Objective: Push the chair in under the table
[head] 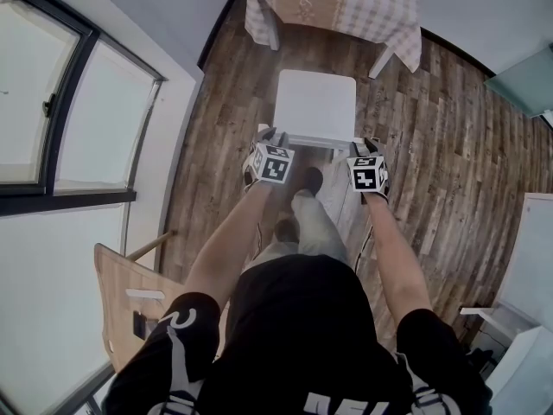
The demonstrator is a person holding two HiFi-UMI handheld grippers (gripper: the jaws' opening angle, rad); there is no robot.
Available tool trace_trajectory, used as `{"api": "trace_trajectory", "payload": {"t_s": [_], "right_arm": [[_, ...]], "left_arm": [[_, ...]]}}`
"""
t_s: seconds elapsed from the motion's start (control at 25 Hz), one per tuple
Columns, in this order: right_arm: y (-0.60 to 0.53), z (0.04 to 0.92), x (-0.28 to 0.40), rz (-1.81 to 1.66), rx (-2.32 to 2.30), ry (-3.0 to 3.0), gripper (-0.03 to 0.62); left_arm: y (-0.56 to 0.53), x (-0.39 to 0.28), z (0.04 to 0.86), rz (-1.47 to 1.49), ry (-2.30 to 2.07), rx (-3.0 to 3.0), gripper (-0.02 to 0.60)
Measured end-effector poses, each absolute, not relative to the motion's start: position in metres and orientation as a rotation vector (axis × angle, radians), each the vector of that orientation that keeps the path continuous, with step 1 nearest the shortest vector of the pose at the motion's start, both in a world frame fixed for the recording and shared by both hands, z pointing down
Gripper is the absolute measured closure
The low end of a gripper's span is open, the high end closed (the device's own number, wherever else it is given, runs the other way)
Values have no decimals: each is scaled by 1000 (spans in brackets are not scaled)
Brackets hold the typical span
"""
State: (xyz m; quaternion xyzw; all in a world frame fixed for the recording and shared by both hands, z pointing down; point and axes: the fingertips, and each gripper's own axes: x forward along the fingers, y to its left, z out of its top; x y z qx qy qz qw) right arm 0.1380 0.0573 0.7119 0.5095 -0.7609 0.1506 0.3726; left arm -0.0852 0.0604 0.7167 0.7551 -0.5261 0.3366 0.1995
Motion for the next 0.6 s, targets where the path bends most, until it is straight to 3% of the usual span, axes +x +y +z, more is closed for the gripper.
{"api": "trace_trajectory", "payload": {"t_s": [0.6], "right_arm": [[39,714,134,394,1315,-1940,431]], "left_arm": [[39,-89,718,936,-1459,2119,469]]}}
